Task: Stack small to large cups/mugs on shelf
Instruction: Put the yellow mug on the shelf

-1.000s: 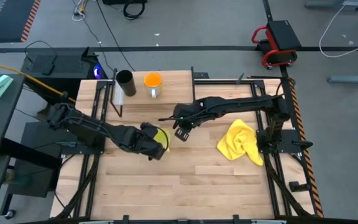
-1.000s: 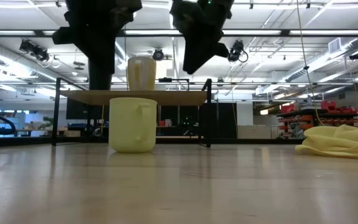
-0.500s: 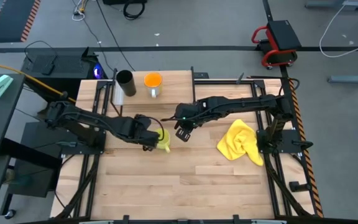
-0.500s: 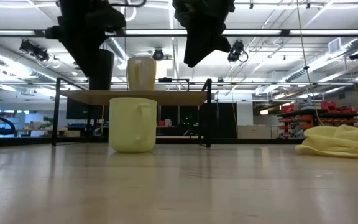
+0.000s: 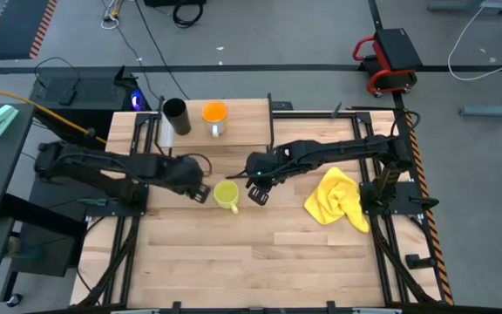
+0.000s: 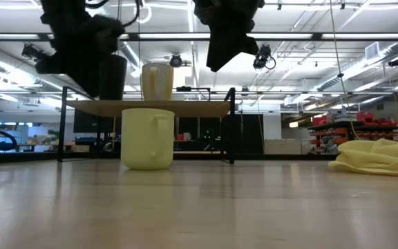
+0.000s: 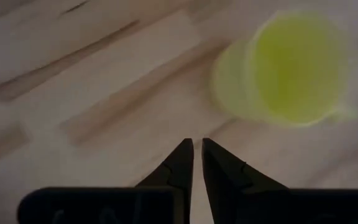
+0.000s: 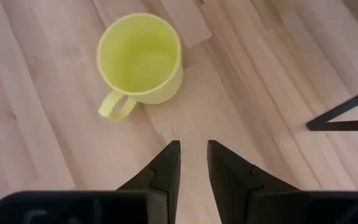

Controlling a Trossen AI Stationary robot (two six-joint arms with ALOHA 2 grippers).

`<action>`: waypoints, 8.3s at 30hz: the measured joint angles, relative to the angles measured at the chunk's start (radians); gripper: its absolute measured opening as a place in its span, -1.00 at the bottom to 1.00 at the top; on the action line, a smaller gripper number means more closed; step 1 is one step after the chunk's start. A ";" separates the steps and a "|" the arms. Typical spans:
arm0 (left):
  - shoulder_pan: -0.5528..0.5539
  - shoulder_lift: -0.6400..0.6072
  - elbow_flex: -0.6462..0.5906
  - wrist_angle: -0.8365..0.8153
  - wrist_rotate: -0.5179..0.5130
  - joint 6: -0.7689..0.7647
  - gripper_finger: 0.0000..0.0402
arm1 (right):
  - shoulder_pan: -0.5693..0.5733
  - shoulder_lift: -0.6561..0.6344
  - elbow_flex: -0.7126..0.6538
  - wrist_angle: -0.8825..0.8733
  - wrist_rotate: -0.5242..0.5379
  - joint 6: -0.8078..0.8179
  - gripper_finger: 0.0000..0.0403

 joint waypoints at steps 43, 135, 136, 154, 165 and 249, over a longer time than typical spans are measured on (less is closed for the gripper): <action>0.168 0.225 0.059 0.229 0.189 0.274 -0.46 | 0.006 -0.001 0.000 -0.027 0.001 0.034 -0.57; 0.554 0.766 1.333 -0.366 0.081 0.886 -0.96 | -0.053 -0.328 -0.001 -0.354 0.251 -0.012 -0.91; 0.561 0.766 1.333 -0.367 0.082 0.892 -0.95 | -0.059 -0.328 -0.001 -0.352 0.251 -0.013 -0.91; 0.603 0.813 1.333 -0.362 0.135 0.990 -0.96 | -0.154 -0.327 -0.001 -0.282 0.194 -0.104 -0.95; 0.618 0.816 1.333 -0.353 0.134 1.006 -0.95 | -0.181 -0.327 -0.001 -0.277 0.175 -0.124 -0.95; 0.473 0.642 1.426 -0.525 -0.001 0.868 -0.74 | -0.462 -0.231 -0.369 0.581 -0.329 -0.263 -1.00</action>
